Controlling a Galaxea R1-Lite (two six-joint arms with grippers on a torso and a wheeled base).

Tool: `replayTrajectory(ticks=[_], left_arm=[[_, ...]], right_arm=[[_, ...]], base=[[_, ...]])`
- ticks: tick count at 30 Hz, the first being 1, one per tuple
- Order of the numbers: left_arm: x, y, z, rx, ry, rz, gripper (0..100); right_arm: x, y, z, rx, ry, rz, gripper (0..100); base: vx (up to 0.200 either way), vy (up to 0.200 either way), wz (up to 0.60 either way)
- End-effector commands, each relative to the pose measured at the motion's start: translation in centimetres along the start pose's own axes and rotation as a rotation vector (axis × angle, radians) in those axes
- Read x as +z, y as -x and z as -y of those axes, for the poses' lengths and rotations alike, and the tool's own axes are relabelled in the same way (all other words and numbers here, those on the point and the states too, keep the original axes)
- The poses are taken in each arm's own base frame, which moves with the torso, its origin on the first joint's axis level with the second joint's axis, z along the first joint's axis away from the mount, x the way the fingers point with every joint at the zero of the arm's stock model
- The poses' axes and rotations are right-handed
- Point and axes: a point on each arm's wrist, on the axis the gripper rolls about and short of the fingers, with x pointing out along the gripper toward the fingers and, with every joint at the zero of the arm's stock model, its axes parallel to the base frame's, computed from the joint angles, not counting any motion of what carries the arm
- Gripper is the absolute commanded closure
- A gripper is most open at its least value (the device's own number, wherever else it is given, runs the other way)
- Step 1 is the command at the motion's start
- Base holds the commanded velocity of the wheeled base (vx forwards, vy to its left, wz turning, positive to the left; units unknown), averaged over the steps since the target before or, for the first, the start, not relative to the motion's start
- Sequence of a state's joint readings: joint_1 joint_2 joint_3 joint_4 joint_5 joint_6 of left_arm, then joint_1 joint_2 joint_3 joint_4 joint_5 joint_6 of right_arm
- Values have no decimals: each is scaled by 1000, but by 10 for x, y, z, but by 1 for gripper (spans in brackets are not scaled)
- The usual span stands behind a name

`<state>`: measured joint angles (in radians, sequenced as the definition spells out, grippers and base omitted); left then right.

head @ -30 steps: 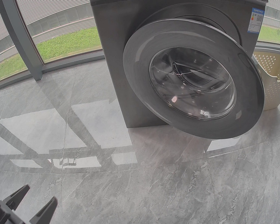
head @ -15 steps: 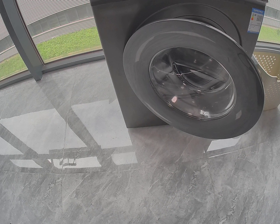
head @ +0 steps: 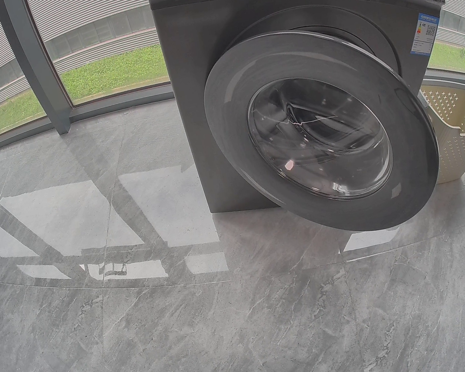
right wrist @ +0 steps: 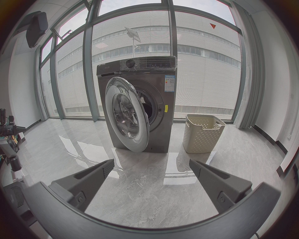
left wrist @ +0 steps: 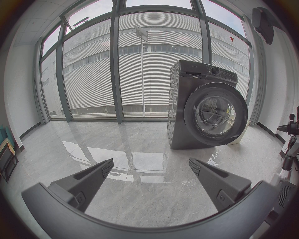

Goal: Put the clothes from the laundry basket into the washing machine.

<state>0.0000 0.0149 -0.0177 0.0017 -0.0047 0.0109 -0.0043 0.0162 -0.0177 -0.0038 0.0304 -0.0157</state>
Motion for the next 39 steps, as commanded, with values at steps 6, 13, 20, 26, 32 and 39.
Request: replayTrajectory(ticks=[6, 13, 20, 26, 32, 39], left_arm=[[-5, 0, 0, 6, 5, -4, 0], [-5, 0, 0, 6, 12, -6, 0], [-4, 0, 0, 6, 20, -4, 0], [-5, 0, 0, 2, 9, -6, 0], [-5, 0, 0, 8, 8, -4, 0], [-5, 0, 0, 11, 17, -3, 0]], right_arm=[[-5, 0, 0, 0, 1, -5, 0], [-5, -1, 0, 5, 2, -8, 0], [-5, 0, 0, 5, -7, -5, 0], [-5, 0, 0, 8, 1, -7, 0], [-5, -1, 0, 5, -1, -8, 0], [-5, 0, 0, 2, -4, -5, 0]], base=[[0, -100, 0], [0, -200, 0], [0, -200, 0], [0, -133, -300], [0, 0, 0], [171, 0, 0]])
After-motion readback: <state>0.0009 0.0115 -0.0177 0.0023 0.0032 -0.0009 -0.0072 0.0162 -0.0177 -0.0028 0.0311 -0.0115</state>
